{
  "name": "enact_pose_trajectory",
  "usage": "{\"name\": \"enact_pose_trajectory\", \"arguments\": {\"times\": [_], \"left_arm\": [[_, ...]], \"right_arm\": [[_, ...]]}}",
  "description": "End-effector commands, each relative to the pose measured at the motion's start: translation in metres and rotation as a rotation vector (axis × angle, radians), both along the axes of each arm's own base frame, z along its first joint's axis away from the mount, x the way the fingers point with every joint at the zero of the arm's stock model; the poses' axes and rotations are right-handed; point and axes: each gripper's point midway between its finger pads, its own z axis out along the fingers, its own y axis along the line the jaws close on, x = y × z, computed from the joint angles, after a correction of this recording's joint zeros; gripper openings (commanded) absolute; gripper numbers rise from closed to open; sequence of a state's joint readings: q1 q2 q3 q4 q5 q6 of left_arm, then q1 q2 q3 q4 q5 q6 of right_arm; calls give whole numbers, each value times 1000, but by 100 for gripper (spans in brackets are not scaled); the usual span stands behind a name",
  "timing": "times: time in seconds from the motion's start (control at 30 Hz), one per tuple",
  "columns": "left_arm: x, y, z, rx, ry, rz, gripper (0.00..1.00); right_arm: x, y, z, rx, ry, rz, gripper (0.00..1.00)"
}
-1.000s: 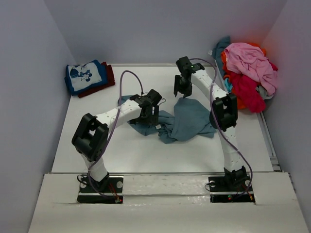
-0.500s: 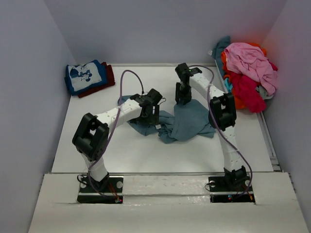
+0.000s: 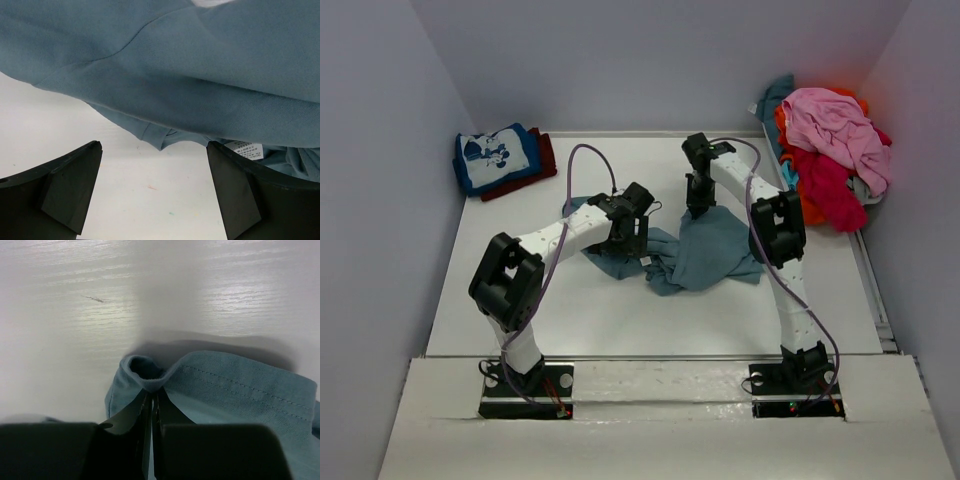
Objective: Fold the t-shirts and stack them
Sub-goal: Flatten out the tshirt
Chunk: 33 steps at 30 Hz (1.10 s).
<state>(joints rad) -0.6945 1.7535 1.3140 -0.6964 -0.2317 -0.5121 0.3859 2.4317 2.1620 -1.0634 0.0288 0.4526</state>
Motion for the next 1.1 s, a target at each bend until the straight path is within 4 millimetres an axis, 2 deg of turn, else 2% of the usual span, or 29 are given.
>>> {"name": "enact_pose_trajectory", "arguments": {"times": [0.0, 0.13, 0.27, 0.53, 0.63, 0.73, 0.87, 1.0, 1.07], "left_arm": [[4, -8, 14, -25, -26, -24, 99], [0, -16, 18, -26, -37, -86, 98], [-9, -17, 15, 2, -17, -154, 98], [-39, -28, 3, 36, 38, -321, 97], [-57, -28, -6, 38, 72, -379, 97], [-66, -27, -13, 41, 85, -417, 97], [-84, -44, -23, 41, 114, -503, 97], [-87, -55, -29, 66, 110, -531, 96], [-76, -65, -20, 54, 77, -527, 96]], "right_arm": [[-10, -3, -18, -19, 43, 0, 7], [-5, -5, 5, -23, -6, 0, 7], [-2, -7, 20, -25, -31, 1, 7], [-3, -10, 25, -38, -38, -4, 7], [-2, -10, 29, -40, -49, -6, 7], [0, -10, 32, -40, -57, -7, 7], [3, -10, 39, -41, -69, -9, 7], [3, -11, 43, -43, -75, -11, 7], [2, -12, 44, -46, -78, -11, 7]]}}
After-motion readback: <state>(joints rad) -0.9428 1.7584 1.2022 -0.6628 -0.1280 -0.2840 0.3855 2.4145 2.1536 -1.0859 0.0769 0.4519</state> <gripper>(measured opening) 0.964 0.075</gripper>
